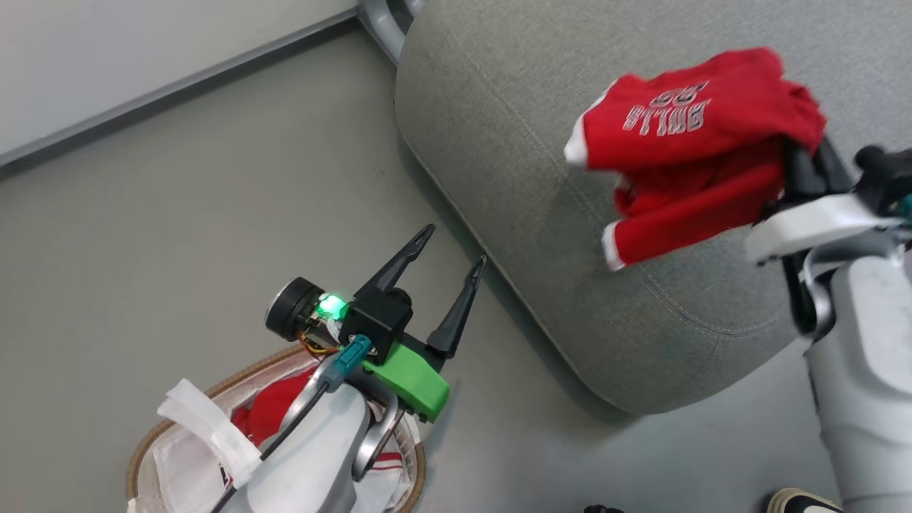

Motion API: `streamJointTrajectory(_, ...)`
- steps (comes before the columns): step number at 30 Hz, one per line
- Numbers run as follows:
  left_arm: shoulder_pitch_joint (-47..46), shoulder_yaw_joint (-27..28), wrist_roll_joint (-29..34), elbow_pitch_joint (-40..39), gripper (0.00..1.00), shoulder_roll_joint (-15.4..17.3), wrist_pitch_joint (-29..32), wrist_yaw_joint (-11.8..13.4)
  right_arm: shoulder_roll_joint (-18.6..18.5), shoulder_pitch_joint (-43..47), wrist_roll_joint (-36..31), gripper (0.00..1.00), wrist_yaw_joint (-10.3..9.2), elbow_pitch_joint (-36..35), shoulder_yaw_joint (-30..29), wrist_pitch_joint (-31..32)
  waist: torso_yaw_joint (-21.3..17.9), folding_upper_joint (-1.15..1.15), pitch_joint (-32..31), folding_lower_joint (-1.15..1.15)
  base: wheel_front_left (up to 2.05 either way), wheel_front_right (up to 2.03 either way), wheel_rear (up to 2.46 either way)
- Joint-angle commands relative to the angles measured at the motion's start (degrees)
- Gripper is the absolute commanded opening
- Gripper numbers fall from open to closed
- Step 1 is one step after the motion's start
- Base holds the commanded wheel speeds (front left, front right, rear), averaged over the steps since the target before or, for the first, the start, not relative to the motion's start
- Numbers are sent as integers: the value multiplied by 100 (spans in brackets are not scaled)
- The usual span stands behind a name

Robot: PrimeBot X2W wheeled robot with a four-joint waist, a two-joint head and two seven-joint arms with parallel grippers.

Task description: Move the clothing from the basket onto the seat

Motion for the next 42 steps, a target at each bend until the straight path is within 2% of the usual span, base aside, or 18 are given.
streamJointTrajectory(1,-48,59,84,-1,100,115,3,-34,-84,-301,-5,0,-8,93,-159,-15,372,0,550,0,0,0,0)
streamJointTrajectory(2,-132,72,132,-32,100,154,3,-57,-273,-517,-91,0,-8,181,-275,-14,465,0,718,0,0,0,0)
streamJointTrajectory(7,-372,175,235,-230,100,412,3,-135,-739,-1446,-260,0,-8,685,-851,-14,801,0,1403,0,0,0,0)
streamJointTrajectory(16,-678,200,344,-527,100,727,3,-225,-1461,-2658,-851,0,-8,1544,-2012,-14,1250,0,2310,0,0,0,0)
streamJointTrajectory(17,-683,222,327,-538,100,757,3,-231,-1503,-2747,-941,0,-8,1616,-2100,-14,1296,0,2388,0,0,0,0)
streamJointTrajectory(24,-574,350,267,-576,100,900,3,-241,-1065,-2812,-1575,0,-8,1899,-2890,-14,1425,0,2614,0,0,0,0)
streamJointTrajectory(26,-563,389,256,-583,100,916,3,-241,-874,-2731,-1684,15,-8,2013,-2909,-14,1450,0,2631,0,0,0,0)
streamJointTrajectory(27,-563,415,260,-576,100,914,3,-242,-794,-2669,-1708,19,-8,2031,-2913,-14,1464,0,2628,0,0,0,0)
streamJointTrajectory(28,-566,428,254,-565,100,898,3,-243,-729,-2606,-1703,17,-8,2022,-2900,-14,1478,0,2615,0,0,0,0)
streamJointTrajectory(30,-590,438,249,-546,100,837,3,-248,-595,-2427,-1625,27,-8,1967,-2871,-14,1505,0,2569,0,0,0,0)
streamJointTrajectory(31,-592,449,239,-530,100,809,3,-250,-531,-2293,-1609,48,-8,1945,-2845,-14,1519,0,2531,0,0,0,0)
streamJointTrajectory(32,-594,458,243,-524,100,783,3,-246,-478,-2189,-1589,87,-8,1921,-2816,-14,1534,0,2494,0,0,0,0)
streamJointTrajectory(33,-593,479,236,-516,100,751,3,-247,-427,-2066,-1546,100,-8,1879,-2806,-14,1553,0,2447,0,0,0,0)
streamJointTrajectory(37,-505,692,165,-440,100,665,3,-171,-242,-1563,-1394,100,-8,1627,-2724,-14,1619,0,2239,0,0,0,0)
streamJointTrajectory(42,-341,1053,128,-385,100,594,3,-108,-35,-816,-1145,100,-8,952,-2572,-14,1735,0,1891,0,0,0,0)
